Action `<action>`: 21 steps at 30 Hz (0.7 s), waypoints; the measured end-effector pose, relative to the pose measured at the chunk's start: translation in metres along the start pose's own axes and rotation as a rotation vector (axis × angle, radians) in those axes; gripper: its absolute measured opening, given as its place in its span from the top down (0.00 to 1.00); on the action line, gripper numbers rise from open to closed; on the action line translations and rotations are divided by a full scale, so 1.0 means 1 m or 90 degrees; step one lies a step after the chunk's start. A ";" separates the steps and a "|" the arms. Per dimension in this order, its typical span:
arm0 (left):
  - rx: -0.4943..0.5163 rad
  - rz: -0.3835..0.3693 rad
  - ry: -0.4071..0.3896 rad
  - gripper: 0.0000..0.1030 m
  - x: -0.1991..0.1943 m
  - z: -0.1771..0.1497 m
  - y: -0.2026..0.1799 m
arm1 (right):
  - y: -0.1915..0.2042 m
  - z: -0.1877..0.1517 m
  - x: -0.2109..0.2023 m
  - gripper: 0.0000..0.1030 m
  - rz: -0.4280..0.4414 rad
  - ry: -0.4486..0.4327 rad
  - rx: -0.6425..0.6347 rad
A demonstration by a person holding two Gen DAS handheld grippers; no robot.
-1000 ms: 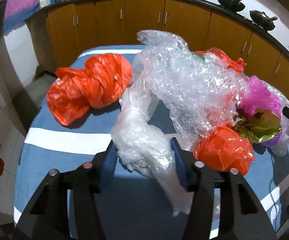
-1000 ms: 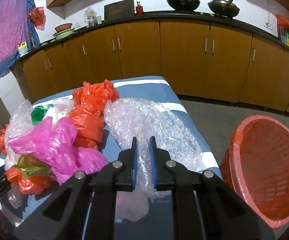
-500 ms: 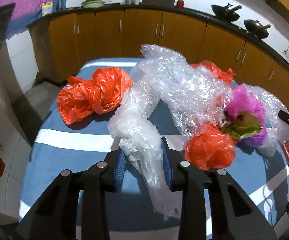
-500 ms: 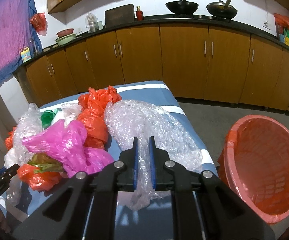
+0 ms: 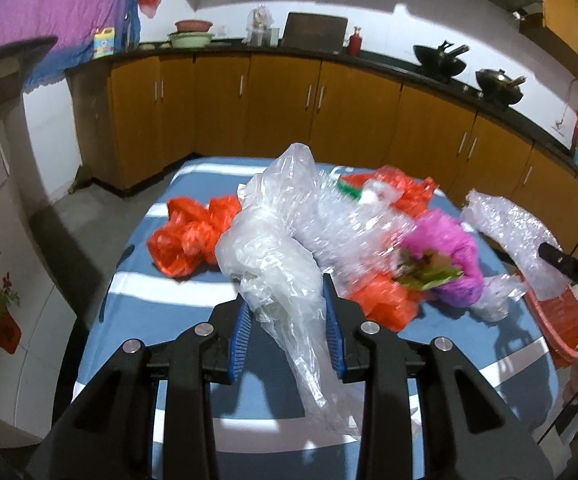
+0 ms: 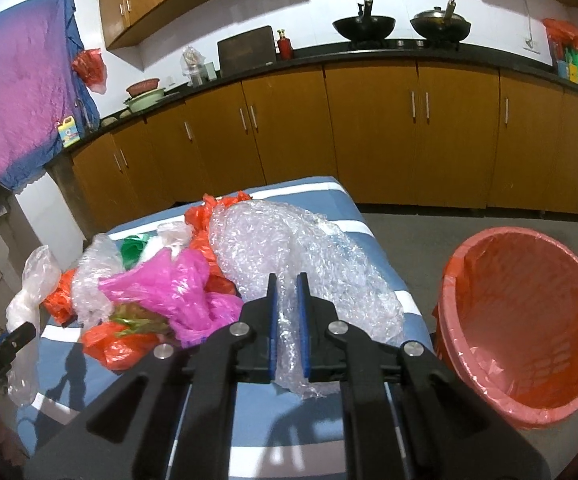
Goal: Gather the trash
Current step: 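Grasp clear bubble wrap with right tool while left tool grasps clear plastic bag, then carry both held clear bags over the orange wastebasket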
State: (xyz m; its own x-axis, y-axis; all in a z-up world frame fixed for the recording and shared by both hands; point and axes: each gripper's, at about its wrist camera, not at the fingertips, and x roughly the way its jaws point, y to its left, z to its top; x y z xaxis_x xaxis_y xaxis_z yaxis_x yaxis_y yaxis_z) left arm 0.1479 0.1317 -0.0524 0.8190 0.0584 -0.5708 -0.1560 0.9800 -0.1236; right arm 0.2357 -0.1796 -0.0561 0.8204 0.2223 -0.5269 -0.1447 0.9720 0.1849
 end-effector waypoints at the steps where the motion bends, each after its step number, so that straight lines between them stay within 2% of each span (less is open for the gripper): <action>1: 0.002 -0.005 -0.007 0.68 -0.002 0.004 -0.003 | -0.001 0.001 -0.004 0.90 0.001 -0.005 0.001; 7: 0.022 -0.056 -0.044 0.68 -0.016 0.020 -0.035 | -0.018 0.010 -0.027 0.90 -0.013 -0.038 0.015; 12: 0.053 -0.112 -0.061 0.68 -0.020 0.025 -0.078 | -0.043 0.013 -0.042 0.90 -0.041 -0.056 0.032; 21: 0.111 -0.227 -0.056 0.68 -0.010 0.021 -0.166 | -0.118 0.007 -0.072 0.90 -0.136 -0.078 0.085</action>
State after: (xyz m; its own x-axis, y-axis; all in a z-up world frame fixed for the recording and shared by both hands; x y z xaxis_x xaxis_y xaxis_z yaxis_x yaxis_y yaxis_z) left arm 0.1771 -0.0274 -0.0089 0.8503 -0.2827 -0.4439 0.2365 0.9588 -0.1577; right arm 0.1975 -0.3109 -0.0340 0.8866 -0.0056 -0.4625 0.1061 0.9757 0.1917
